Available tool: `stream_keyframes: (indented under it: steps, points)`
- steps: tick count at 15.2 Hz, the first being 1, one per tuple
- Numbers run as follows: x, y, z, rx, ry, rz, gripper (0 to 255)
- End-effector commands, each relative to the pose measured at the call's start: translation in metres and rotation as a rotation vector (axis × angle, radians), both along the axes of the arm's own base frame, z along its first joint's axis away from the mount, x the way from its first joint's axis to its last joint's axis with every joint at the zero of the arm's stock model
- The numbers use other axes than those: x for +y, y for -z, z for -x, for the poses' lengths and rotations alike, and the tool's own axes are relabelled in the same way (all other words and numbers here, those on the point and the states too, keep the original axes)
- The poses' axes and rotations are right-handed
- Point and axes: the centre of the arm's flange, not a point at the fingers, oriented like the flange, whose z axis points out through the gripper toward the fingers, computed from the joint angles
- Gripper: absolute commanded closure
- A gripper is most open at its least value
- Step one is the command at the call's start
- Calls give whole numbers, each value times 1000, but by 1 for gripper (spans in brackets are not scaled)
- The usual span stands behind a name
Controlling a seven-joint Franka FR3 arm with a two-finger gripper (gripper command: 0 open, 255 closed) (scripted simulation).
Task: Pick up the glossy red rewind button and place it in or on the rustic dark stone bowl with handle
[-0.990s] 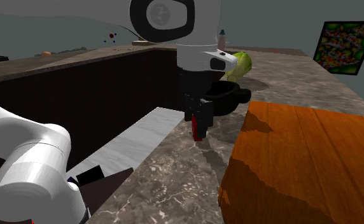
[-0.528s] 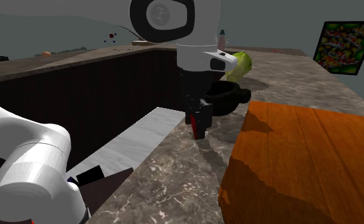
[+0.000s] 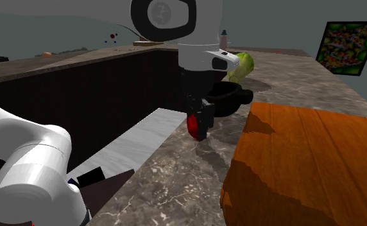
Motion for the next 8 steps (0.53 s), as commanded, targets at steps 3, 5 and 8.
stream_keyframes:
  steps: [3, 5, 8]
  points:
    - [0, -19, 0, 0, 0, 0, 255]
    - [0, -29, 0, 0, 0, 0, 255]
    - [0, -45, 0, 0, 0, 0, 255]
